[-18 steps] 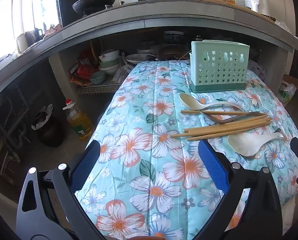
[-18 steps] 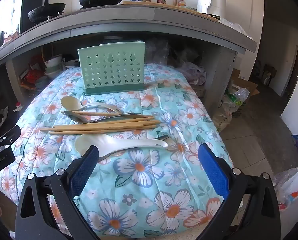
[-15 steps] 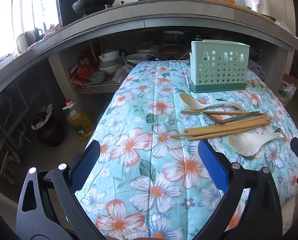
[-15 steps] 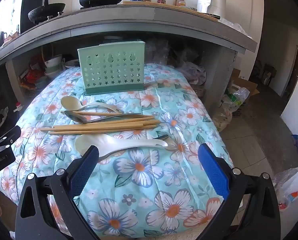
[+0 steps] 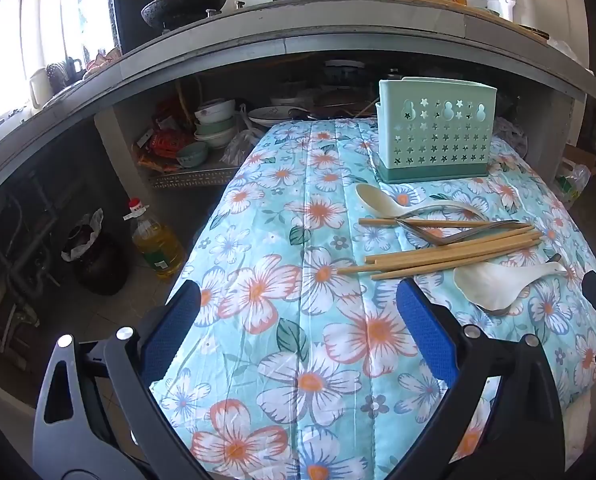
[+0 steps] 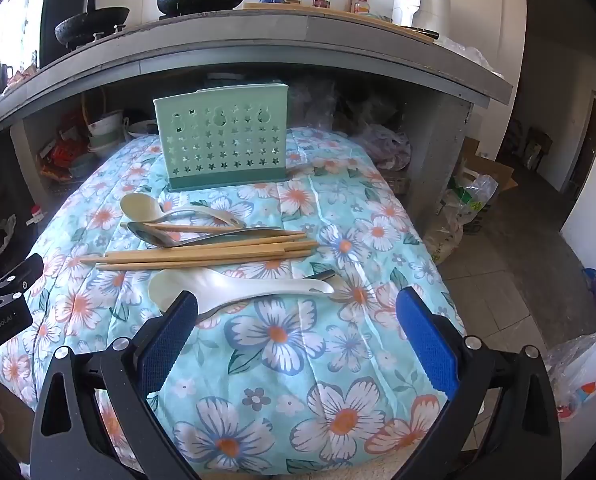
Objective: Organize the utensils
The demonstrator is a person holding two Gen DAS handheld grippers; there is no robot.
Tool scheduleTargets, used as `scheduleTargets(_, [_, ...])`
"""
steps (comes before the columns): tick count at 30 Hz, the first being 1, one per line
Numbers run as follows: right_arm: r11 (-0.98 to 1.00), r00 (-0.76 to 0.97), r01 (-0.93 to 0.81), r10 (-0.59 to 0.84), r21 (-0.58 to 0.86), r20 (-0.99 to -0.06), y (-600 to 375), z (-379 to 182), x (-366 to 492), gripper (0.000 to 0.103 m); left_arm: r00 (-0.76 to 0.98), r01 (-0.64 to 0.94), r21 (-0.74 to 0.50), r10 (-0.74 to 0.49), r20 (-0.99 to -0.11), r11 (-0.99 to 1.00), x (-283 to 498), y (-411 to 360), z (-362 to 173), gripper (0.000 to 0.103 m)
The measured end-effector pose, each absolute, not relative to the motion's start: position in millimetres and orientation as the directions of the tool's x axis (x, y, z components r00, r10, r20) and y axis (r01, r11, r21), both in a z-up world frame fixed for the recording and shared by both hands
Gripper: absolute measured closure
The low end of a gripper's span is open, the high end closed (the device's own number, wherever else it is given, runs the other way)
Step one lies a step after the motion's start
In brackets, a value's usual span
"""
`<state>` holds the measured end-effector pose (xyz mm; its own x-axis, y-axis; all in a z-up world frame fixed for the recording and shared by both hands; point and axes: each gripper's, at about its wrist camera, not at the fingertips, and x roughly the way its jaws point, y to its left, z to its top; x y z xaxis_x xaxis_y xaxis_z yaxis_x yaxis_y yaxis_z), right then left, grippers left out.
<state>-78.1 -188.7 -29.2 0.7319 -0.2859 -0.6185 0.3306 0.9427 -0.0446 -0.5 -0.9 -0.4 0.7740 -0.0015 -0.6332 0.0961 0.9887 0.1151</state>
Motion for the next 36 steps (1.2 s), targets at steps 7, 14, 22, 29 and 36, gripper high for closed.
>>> scheduleTargets(7, [0.943,0.733,0.33,-0.286,-0.045,-0.617,-188.4,-28.4,-78.2,0.006,0.774,0.097,0.116,-0.002,-0.633,0.989,-0.2,-0.9,-0.5,0.009])
scheduleTargets(14, [0.943,0.733,0.329,-0.284,-0.044,-0.618,-186.6,-30.0,-77.9,0.006,0.775,0.096,0.115,-0.002,-0.631,0.989,-0.8,-0.1,-2.2,0.009])
scheduleTargets(22, [0.944,0.734,0.327,-0.284,-0.046,-0.617,-188.5,-25.7,-77.0,0.006,0.774,0.096,0.115,-0.001,-0.633,0.989,-0.6,-0.3,-2.1,0.009])
scheduleTargets(29, [0.944,0.735,0.326,-0.284,-0.047,-0.616,-187.3,-26.4,-77.5,0.006,0.773,0.096,0.115,-0.002,-0.634,0.989,-0.3,-0.1,-2.1,0.009])
scheduleTargets(36, [0.944,0.735,0.327,-0.286,-0.049,-0.614,-185.4,-27.0,-76.6,0.006,0.773,0.098,0.114,-0.003,-0.634,0.989,-0.3,0.1,-2.1,0.009])
